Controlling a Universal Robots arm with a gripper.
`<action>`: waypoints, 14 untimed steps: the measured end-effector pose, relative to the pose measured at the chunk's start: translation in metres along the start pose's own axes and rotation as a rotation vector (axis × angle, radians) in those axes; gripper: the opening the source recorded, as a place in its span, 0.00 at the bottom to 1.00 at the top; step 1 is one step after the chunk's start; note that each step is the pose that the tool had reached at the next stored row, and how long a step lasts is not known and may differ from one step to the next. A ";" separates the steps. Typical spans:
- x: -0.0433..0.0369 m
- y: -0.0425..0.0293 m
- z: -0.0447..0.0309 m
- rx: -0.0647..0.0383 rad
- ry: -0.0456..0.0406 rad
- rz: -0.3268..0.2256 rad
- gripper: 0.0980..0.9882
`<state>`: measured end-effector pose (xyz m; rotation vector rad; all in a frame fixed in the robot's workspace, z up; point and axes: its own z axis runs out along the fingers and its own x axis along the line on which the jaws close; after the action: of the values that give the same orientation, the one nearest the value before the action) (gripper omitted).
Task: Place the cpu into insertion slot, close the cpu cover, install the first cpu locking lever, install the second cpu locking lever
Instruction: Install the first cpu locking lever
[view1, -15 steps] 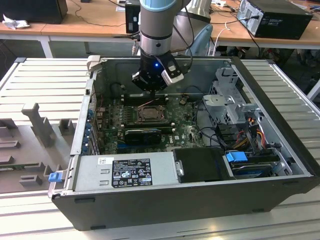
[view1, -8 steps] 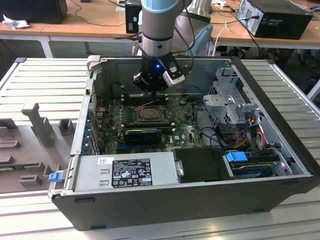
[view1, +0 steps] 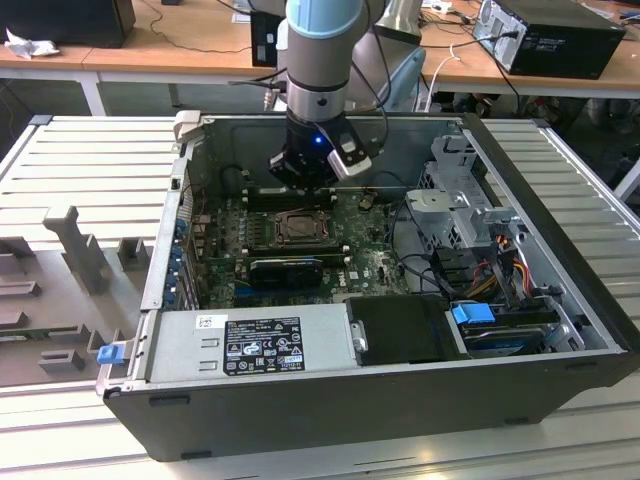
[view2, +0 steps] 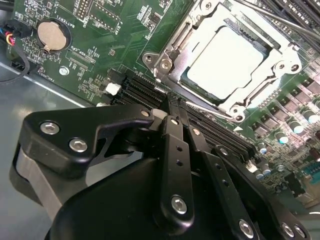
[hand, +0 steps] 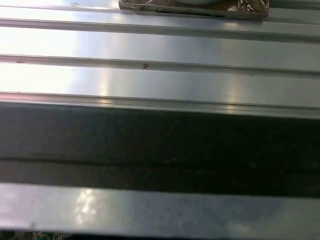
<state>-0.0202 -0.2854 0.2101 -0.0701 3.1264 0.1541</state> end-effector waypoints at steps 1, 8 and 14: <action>-0.0001 -0.0001 0.0005 0.000 0.0001 0.000 0.01; -0.0011 -0.0005 0.0048 0.007 0.0003 0.000 0.01; -0.0022 -0.0007 0.0076 0.025 0.0007 0.000 0.01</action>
<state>-0.0179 -0.2852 0.2025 -0.0702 3.1282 0.1157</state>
